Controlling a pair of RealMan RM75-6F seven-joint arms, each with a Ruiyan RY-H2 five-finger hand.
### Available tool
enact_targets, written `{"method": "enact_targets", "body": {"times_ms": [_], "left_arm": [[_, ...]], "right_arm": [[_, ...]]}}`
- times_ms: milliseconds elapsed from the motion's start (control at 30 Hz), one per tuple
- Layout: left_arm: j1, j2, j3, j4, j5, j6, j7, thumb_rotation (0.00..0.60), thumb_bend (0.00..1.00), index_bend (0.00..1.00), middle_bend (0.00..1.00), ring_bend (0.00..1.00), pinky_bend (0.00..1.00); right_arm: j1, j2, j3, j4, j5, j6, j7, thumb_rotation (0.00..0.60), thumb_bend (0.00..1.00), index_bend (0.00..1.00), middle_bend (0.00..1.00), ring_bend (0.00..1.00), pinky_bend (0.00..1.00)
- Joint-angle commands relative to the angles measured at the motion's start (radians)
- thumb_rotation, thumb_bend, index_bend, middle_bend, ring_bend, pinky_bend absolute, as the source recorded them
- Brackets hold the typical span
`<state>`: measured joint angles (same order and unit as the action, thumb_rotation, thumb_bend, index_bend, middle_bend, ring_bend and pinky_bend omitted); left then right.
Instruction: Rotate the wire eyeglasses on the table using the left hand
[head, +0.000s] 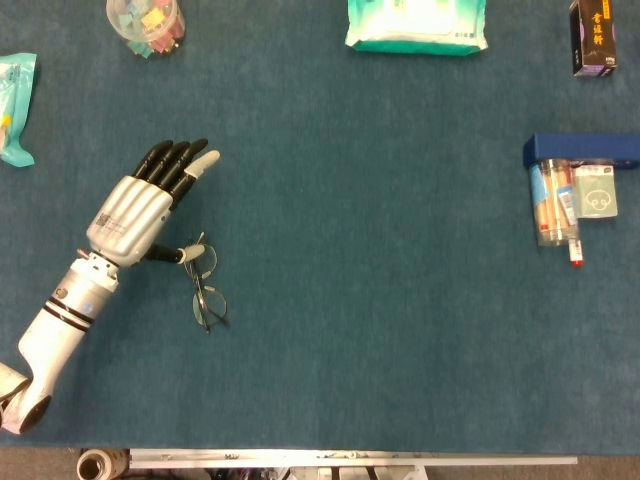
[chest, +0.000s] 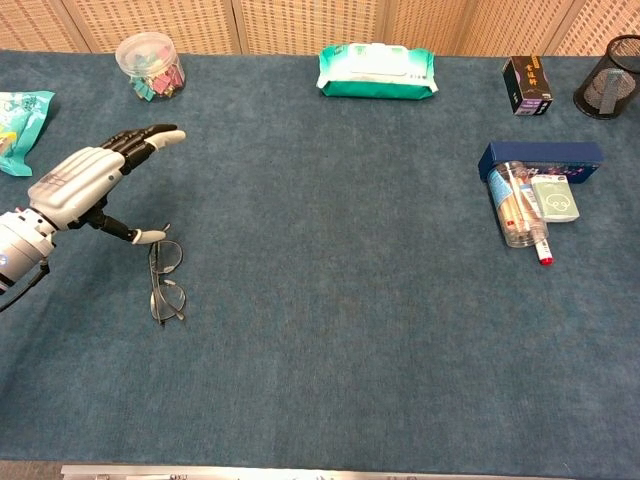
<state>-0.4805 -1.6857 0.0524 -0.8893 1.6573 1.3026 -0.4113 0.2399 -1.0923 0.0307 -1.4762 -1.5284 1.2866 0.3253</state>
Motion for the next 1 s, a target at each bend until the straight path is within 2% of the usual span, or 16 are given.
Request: {"method": "enact_targets", "body": {"times_ms": [33,833,1000], "left_arm": [[0.000,-0.009,0.002,0.014,-0.004,-0.008,-0.010,0.600,0.00,0.01,0.00,0.00,0.00],[-0.003,-0.063,0.016,0.106,-0.012,-0.039,-0.076,0.600,0.00,0.01,0.00,0.00,0.00],[0.000,-0.050,0.018,0.090,0.001,-0.005,-0.073,0.600,0.00,0.01,0.00,0.00,0.00]], "right_arm": [[0.000,-0.002,0.000,0.001,0.001,0.000,0.001,0.600,0.00,0.00,0.08,0.00,0.21],[-0.001,-0.003,-0.001,0.005,0.002,-0.002,0.004,0.600,0.00,0.00,0.08,0.00,0.21],[0.000,0.001,0.002,0.001,-0.001,0.003,0.003,0.600,0.00,0.00,0.09,0.00,0.21]]}}
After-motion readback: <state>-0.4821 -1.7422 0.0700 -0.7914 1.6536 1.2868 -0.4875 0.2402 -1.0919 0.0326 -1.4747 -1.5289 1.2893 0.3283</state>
